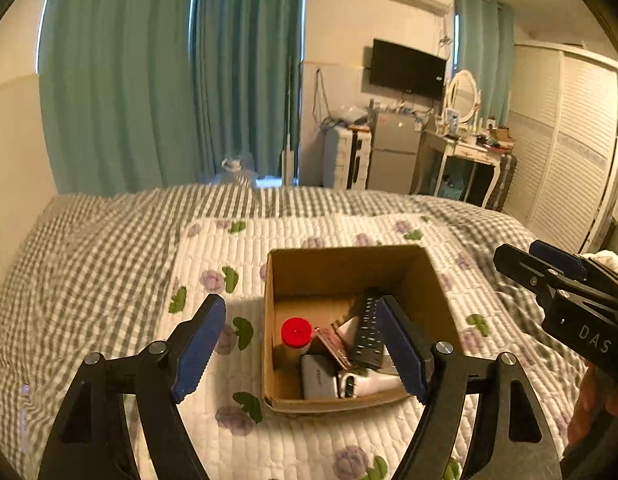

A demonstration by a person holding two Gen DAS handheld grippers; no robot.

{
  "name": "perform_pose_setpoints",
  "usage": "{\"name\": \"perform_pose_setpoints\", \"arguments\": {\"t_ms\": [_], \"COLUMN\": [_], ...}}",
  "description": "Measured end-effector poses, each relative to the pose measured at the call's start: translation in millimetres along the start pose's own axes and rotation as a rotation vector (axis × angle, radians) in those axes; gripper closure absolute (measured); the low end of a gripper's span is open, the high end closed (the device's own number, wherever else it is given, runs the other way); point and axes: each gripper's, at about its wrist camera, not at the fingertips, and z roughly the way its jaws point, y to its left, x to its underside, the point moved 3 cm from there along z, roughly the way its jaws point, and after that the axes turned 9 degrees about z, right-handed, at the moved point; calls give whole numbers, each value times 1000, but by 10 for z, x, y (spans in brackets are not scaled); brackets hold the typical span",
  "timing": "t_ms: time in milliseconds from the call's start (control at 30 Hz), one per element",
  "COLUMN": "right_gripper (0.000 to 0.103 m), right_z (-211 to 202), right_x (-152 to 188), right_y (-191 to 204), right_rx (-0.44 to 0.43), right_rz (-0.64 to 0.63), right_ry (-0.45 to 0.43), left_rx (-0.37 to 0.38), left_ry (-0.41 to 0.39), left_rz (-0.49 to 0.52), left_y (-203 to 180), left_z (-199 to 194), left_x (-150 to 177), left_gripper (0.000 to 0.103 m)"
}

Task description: Organize rigid objects

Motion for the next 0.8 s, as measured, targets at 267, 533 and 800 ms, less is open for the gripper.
{"name": "perform_pose_setpoints", "arguments": {"t_ms": [267, 533, 800], "right_gripper": [20, 0, 0], "right_z": [-762, -1066, -725], "right_x": [-25, 265, 553], "right_y": [-50, -116, -325], "right_rx": [51, 47, 49], "right_rz": [5, -4, 23], "right_ry": [-103, -161, -145], "left_rx": [-12, -48, -94], "left_ry": [-106, -182, -116], "left_rz": [16, -18, -10], "left_y": [-253, -227, -254], "left_z": [-731, -874, -516], "left_x": [-24, 267, 575], "left_gripper": [9, 0, 0]}}
